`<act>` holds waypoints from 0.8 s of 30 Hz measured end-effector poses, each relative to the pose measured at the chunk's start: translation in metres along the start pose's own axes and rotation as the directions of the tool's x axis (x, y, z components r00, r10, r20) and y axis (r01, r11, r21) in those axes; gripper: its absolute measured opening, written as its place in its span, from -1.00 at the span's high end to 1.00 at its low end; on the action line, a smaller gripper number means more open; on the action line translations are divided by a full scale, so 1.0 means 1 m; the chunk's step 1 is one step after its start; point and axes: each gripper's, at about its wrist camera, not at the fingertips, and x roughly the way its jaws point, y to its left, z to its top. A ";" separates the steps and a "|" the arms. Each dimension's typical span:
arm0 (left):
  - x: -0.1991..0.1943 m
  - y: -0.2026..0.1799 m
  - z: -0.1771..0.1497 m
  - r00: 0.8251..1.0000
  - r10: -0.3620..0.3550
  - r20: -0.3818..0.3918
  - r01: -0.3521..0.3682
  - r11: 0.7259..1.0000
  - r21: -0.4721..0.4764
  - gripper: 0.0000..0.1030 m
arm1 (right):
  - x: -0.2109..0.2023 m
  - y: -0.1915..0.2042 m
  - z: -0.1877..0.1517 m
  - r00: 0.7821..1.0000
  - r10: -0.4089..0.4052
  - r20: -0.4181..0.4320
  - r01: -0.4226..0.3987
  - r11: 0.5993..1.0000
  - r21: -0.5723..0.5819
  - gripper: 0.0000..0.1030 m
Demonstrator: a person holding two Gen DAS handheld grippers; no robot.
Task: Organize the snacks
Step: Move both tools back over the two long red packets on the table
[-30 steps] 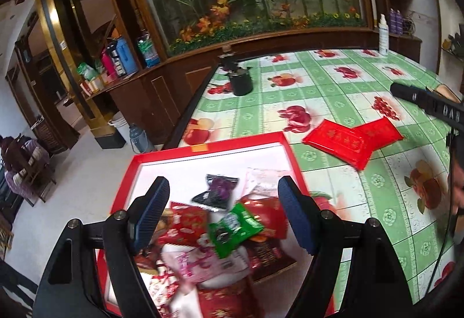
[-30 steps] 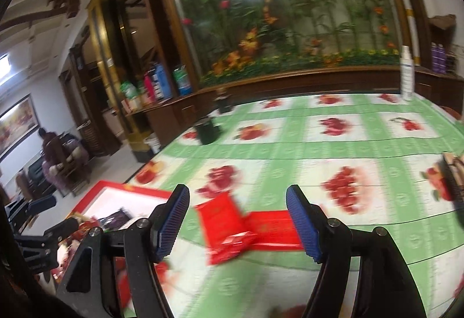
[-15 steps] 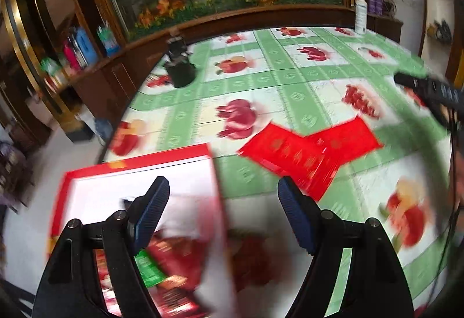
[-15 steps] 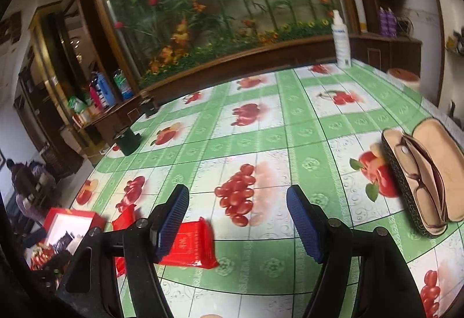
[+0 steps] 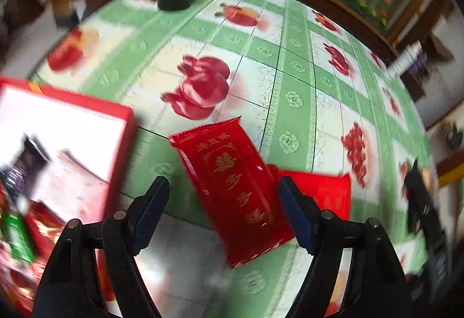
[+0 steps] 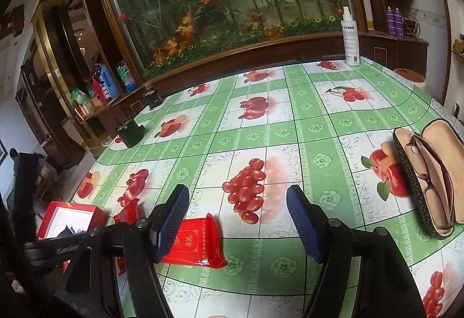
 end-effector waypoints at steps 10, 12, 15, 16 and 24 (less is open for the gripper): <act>0.006 -0.015 -0.012 1.000 0.011 0.005 -0.011 0.989 0.145 -0.56 | 0.015 0.006 0.004 1.000 0.000 -0.010 -0.001 0.998 -0.063 -0.39; 0.003 -0.013 -0.016 1.000 -0.006 -0.010 0.008 0.982 0.190 -0.56 | 0.024 0.007 0.006 0.998 0.045 -0.033 -0.048 0.994 -0.100 -0.39; 0.000 -0.013 -0.021 1.000 -0.021 -0.024 0.026 0.962 0.270 -0.56 | 0.038 0.015 0.005 0.988 0.124 -0.087 -0.140 0.968 -0.206 -0.39; 0.000 -0.014 -0.023 0.999 -0.026 -0.032 0.035 0.953 0.300 -0.56 | 0.040 0.018 0.004 0.986 0.130 -0.105 -0.151 0.960 -0.234 -0.39; -0.010 -0.016 -0.054 1.000 0.008 -0.025 0.005 0.873 0.487 -0.55 | 0.048 0.027 0.001 0.974 0.091 -0.206 -0.152 0.943 -0.298 -0.44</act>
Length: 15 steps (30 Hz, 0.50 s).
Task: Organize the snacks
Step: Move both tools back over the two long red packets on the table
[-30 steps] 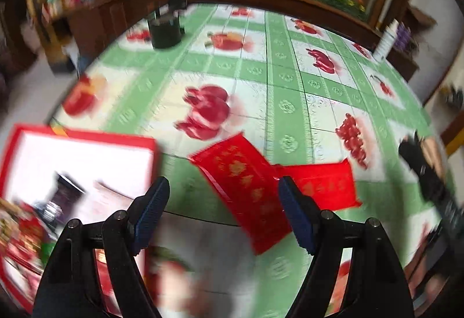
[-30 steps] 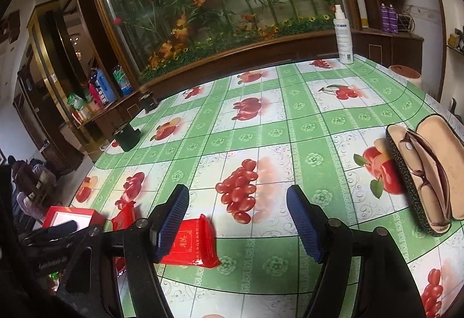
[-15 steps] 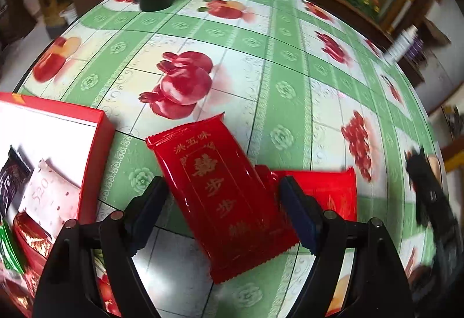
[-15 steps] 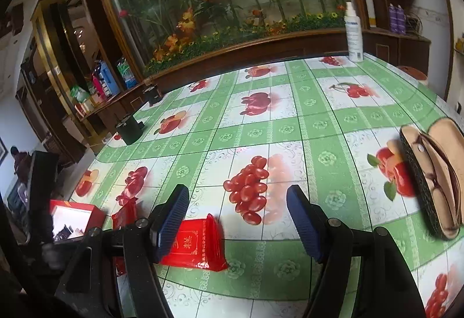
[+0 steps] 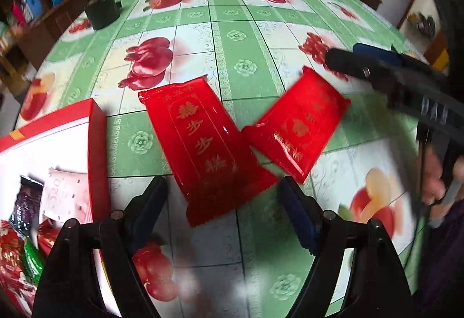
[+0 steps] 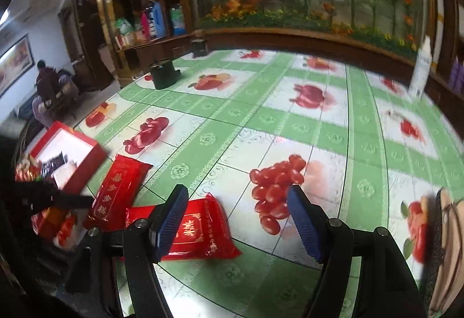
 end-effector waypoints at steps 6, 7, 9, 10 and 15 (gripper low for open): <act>-0.018 0.011 -0.009 0.998 -0.053 0.032 0.055 0.995 -0.084 -0.54 | -0.003 -0.008 0.000 0.994 -0.010 -0.109 0.027 0.987 0.157 -0.44; -0.024 0.012 -0.011 0.998 -0.043 0.049 0.047 0.995 -0.087 -0.54 | -0.006 -0.010 -0.001 0.992 -0.002 -0.124 0.025 0.983 0.183 -0.44; -0.036 0.014 -0.013 0.997 -0.008 0.079 0.014 0.997 -0.075 -0.54 | -0.014 -0.015 -0.004 0.987 0.054 -0.153 -0.012 0.964 0.265 -0.44; -0.039 0.015 -0.014 0.996 0.012 0.084 -0.006 0.998 -0.068 -0.54 | -0.017 -0.018 -0.006 0.982 0.094 -0.161 -0.041 0.952 0.304 -0.44; -0.050 0.017 -0.017 0.985 0.124 0.122 -0.122 0.992 -0.021 -0.55 | -0.003 -0.004 -0.013 0.959 0.113 -0.260 -0.010 0.930 0.368 -0.44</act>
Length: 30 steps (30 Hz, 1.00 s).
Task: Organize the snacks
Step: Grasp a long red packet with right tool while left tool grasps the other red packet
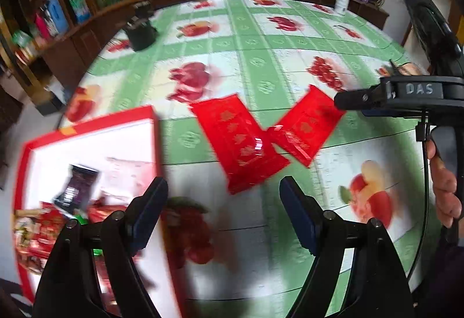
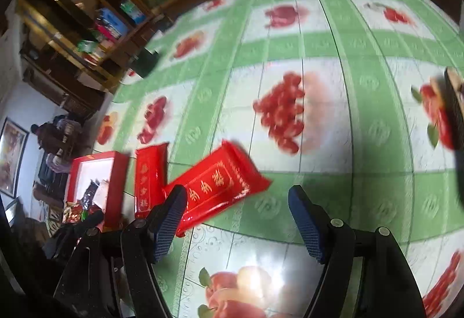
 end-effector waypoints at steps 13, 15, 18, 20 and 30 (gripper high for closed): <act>-0.019 0.027 -0.027 0.998 0.066 0.021 -0.065 0.998 -0.019 -0.55 | 0.055 0.074 0.004 0.936 -0.347 0.064 0.346 0.938 0.027 -0.53; -0.022 0.030 -0.027 0.998 0.064 0.024 -0.063 0.998 -0.030 -0.55 | 0.063 0.082 0.002 0.899 -0.425 0.104 0.431 0.901 -0.042 -0.49; -0.027 0.028 -0.023 0.998 0.058 0.033 -0.057 0.998 -0.028 -0.55 | 0.057 0.077 -0.001 0.907 -0.403 0.124 0.414 0.906 -0.085 -0.16; -0.028 0.020 -0.017 0.998 0.046 0.033 -0.045 0.999 -0.015 -0.55 | 0.048 0.065 -0.001 0.912 -0.391 0.127 0.405 0.908 -0.109 0.06; 0.026 -0.033 0.033 0.996 0.035 -0.081 -0.041 0.997 -0.071 -0.55 | 0.002 -0.045 0.007 0.895 -0.423 0.140 0.427 0.904 0.003 0.07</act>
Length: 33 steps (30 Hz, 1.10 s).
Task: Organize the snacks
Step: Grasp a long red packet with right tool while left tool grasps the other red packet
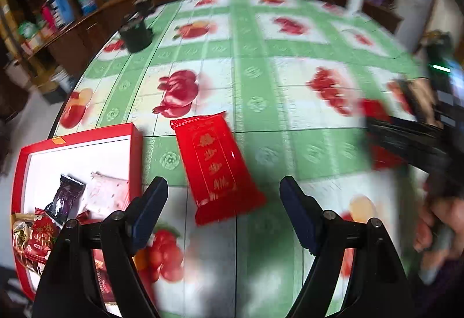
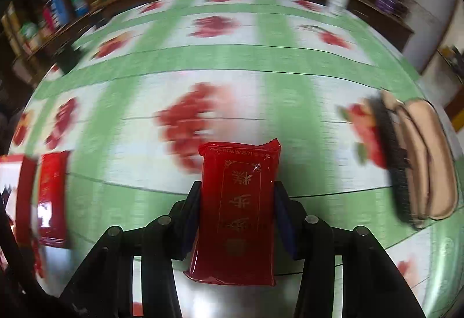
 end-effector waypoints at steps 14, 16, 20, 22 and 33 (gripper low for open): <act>0.047 0.006 0.014 0.999 -0.031 -0.042 0.025 0.990 -0.138 -0.60 | -0.001 -0.002 -0.003 1.000 -0.016 0.023 0.017 1.000 -0.008 0.07; 0.047 0.005 0.014 0.999 -0.032 -0.028 0.028 0.992 -0.122 -0.60 | -0.001 -0.001 -0.003 1.000 -0.017 0.026 0.018 1.000 -0.012 0.07; 0.040 -0.001 0.009 0.998 -0.065 0.019 0.066 0.996 -0.051 -0.05 | -0.001 0.002 -0.003 0.999 -0.015 0.031 0.015 1.000 -0.018 0.07; 0.038 -0.005 0.008 0.996 -0.085 0.022 0.086 0.996 -0.019 0.04 | -0.001 0.002 -0.003 0.999 -0.014 0.035 0.014 1.000 -0.021 0.07; 0.017 -0.022 -0.021 0.988 -0.147 0.046 0.144 0.988 0.057 0.07 | -0.003 0.011 -0.007 0.998 -0.001 0.068 0.003 1.000 -0.031 0.08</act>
